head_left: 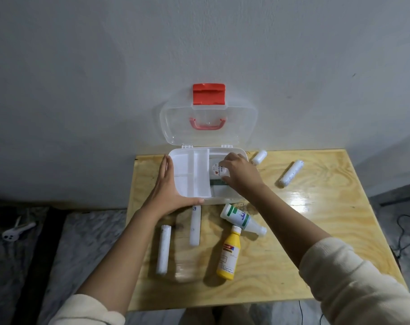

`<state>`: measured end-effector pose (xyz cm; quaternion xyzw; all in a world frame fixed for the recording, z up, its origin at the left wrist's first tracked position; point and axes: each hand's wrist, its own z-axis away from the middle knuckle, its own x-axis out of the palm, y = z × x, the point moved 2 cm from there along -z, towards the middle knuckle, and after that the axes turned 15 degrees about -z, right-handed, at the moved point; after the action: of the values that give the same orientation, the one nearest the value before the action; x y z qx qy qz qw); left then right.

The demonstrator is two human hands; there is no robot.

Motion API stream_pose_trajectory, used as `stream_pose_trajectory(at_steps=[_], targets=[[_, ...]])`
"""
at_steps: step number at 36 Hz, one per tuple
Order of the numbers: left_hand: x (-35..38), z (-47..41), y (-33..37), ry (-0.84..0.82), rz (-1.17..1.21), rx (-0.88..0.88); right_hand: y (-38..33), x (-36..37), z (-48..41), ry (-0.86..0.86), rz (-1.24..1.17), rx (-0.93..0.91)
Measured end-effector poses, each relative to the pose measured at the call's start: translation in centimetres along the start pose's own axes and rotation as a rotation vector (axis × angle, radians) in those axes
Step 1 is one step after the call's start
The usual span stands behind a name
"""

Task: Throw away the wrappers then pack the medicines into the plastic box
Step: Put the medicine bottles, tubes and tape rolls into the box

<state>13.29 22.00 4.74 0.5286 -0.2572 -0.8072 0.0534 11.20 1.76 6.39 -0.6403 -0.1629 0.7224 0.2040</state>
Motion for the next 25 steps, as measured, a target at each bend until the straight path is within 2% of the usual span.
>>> stream_pose_trajectory(at_steps=[15, 21, 25], targets=[[0.0, -0.3, 0.3, 0.082, 0.078, -0.024, 0.4, -0.2, -0.2, 0.041, -0.003, -0.049], [0.3, -0.3, 0.1, 0.106, 0.113, -0.047, 0.1, 0.0, 0.1, 0.045, -0.115, -0.026], [0.6, 0.1, 0.2, 0.105, 0.137, -0.064, 0.1, -0.3, 2.1, 0.196, -0.27, -0.028]])
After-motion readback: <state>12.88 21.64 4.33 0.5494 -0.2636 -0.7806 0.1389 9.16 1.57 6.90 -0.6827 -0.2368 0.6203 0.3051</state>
